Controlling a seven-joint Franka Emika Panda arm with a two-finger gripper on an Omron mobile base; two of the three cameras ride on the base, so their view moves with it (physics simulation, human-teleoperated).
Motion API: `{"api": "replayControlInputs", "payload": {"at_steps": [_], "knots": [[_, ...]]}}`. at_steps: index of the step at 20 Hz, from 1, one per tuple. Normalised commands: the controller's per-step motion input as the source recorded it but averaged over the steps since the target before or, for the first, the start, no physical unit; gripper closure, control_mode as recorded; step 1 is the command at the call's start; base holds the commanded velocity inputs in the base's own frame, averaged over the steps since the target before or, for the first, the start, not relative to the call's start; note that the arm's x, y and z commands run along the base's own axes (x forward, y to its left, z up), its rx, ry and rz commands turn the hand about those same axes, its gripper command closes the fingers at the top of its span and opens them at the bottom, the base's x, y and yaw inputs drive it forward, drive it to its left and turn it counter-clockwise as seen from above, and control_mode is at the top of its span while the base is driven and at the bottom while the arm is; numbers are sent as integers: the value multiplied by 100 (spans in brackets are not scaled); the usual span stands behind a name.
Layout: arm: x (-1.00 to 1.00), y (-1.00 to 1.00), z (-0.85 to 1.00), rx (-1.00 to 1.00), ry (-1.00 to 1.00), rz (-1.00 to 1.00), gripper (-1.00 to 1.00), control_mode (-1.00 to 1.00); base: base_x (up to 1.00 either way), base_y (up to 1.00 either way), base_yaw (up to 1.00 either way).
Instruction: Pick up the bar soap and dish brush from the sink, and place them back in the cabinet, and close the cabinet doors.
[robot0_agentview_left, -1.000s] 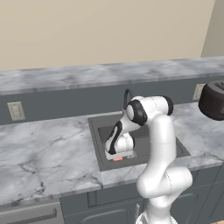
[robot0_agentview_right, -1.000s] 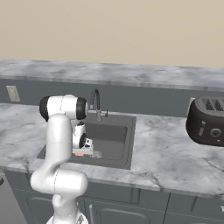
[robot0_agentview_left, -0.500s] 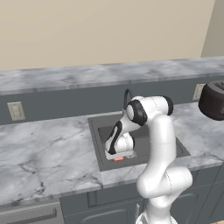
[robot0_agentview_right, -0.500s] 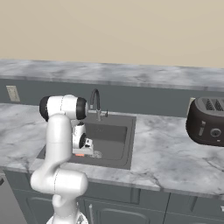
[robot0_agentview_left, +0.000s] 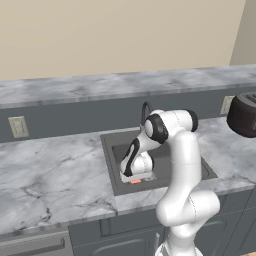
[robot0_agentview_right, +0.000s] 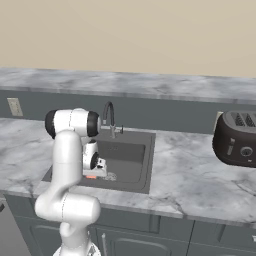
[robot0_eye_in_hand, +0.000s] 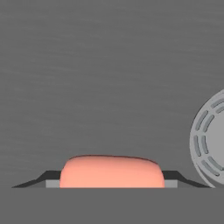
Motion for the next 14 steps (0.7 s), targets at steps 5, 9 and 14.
{"api": "replayControlInputs", "payload": {"at_steps": [5,9,14], "knots": [[0,0,26,0,-1,0,100,-100,0,0,0],[0,0,40,0,0,0,100,-100,0,0,0],[0,0,43,0,0,0,100,-100,0,0,0]]}}
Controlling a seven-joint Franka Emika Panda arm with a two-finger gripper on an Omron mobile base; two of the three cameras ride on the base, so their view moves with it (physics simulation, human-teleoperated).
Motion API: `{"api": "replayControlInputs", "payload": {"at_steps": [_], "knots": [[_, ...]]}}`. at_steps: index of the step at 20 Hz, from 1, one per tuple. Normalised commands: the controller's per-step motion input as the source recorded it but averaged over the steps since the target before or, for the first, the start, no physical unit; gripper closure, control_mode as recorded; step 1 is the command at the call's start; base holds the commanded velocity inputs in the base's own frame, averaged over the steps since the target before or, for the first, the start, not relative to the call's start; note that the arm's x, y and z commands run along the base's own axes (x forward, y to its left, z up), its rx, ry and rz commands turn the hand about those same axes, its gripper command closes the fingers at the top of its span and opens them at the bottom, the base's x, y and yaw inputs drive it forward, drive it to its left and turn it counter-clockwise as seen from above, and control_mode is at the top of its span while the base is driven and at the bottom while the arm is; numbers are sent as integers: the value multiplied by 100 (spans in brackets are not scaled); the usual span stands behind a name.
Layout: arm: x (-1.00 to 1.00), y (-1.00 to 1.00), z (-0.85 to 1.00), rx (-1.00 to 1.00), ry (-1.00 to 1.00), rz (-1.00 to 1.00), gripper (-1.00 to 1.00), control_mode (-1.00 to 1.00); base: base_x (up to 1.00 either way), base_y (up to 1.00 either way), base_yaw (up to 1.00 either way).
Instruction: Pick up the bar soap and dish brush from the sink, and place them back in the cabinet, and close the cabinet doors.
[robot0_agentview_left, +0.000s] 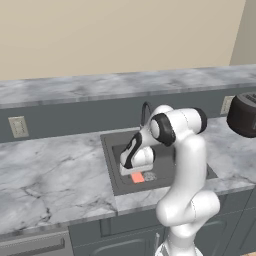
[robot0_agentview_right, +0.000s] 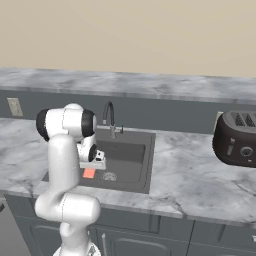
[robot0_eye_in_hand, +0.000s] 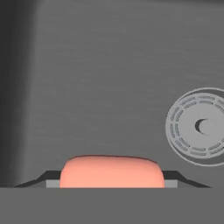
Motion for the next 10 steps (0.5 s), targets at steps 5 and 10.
{"api": "replayControlInputs", "payload": {"at_steps": [5,10], "knots": [[0,0,47,0,0,0,100,-100,0,0,0],[0,0,44,0,0,0,100,-100,0,0,0]]}}
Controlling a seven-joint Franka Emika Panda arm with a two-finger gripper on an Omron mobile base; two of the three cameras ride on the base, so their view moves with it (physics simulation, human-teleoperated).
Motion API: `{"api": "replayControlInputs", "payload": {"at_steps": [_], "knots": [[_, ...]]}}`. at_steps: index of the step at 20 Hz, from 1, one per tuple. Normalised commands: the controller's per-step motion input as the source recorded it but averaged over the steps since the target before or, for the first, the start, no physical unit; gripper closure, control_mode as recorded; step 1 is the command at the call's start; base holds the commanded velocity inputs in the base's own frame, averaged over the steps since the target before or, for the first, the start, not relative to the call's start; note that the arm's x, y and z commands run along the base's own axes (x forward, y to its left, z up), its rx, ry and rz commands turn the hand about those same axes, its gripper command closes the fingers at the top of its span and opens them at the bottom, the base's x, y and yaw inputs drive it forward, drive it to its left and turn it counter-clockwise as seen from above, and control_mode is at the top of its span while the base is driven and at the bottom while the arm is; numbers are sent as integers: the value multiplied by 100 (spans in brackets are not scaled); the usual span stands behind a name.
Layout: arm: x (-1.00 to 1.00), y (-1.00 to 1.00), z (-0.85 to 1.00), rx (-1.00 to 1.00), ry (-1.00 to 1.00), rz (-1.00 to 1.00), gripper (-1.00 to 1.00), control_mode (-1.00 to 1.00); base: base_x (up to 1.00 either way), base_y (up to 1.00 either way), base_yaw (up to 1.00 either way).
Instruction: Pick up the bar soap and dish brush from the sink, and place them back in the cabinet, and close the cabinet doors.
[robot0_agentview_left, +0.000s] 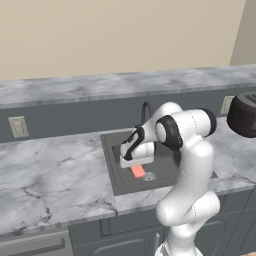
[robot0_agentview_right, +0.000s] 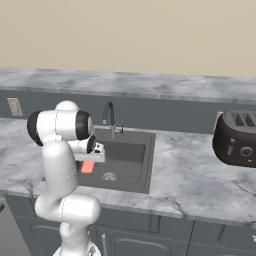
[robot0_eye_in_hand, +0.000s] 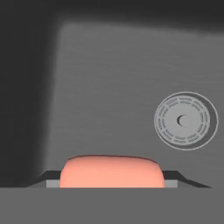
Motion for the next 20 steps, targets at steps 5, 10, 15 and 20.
{"api": "replayControlInputs", "payload": {"at_steps": [5,10,15,20], "knots": [[0,0,36,0,0,0,100,-100,0,0,0],[0,0,34,0,0,0,100,-100,0,0,0],[-7,0,44,0,0,0,100,-100,0,0,0],[-14,-1,43,0,0,0,100,-100,0,0,0]]}}
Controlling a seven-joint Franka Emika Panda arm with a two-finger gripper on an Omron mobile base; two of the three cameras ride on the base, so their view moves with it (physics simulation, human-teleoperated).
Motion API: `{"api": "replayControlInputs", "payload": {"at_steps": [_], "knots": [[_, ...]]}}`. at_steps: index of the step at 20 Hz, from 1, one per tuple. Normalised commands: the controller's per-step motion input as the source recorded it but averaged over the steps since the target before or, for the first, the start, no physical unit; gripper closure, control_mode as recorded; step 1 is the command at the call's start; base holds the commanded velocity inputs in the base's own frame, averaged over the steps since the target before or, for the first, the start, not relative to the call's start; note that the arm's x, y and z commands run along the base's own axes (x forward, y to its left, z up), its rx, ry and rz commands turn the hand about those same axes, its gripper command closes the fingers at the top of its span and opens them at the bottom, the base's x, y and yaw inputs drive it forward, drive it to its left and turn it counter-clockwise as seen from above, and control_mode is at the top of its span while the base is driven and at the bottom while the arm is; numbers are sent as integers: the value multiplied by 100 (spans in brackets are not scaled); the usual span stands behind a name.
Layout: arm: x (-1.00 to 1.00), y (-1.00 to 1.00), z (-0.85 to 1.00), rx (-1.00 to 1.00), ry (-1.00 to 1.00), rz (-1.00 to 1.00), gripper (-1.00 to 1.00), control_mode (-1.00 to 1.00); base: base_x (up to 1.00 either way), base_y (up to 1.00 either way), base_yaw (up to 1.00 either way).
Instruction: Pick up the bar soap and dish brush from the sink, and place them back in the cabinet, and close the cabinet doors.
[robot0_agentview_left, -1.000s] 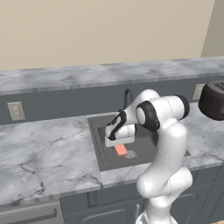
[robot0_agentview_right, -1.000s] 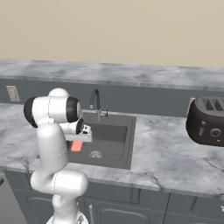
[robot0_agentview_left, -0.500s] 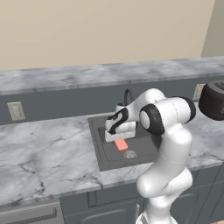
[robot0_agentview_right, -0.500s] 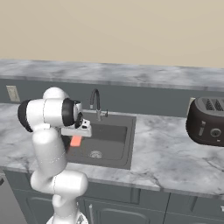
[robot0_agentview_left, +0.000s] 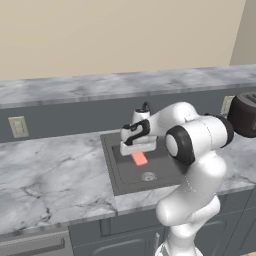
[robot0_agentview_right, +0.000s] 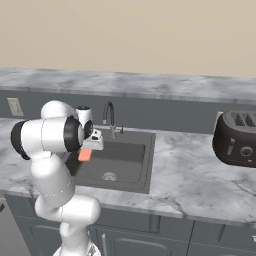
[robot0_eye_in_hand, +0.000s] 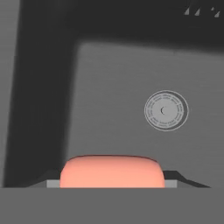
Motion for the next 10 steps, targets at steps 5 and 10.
{"api": "replayControlInputs", "payload": {"at_steps": [5,10], "knots": [[-22,0,38,0,0,0,100,-100,0,0,0],[-21,0,29,0,0,0,100,-100,0,0,0]]}}
